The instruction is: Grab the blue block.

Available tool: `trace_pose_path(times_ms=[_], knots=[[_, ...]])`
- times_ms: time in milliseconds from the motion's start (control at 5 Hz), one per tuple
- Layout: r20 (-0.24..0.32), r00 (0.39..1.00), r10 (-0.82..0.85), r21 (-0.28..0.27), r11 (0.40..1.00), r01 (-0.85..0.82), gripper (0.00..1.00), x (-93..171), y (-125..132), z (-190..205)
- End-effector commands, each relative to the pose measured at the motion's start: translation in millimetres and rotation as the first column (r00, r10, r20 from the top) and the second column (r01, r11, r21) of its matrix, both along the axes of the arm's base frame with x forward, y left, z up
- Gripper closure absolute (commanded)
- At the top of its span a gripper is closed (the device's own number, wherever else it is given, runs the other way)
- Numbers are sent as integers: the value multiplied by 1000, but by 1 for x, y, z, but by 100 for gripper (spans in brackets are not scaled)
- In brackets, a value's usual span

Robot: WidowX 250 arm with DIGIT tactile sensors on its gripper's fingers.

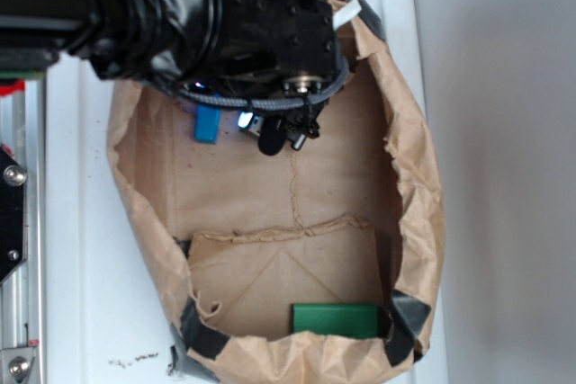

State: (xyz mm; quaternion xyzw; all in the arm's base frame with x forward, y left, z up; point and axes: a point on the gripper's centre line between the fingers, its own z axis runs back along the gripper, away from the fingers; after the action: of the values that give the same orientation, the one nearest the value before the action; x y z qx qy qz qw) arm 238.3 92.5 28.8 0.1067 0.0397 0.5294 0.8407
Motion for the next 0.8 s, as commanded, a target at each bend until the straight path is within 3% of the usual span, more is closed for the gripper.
trace_pose_path(times_ms=[0,200,400,600], knots=[[32,999,-29,-57,998,31,0,5,12,13],[11,1000,-8,-51,999,8,0,10,10,14],[16,1000,-13,-48,999,14,100,9,10,13],[9,999,-46,-26,999,46,100,13,13,14]])
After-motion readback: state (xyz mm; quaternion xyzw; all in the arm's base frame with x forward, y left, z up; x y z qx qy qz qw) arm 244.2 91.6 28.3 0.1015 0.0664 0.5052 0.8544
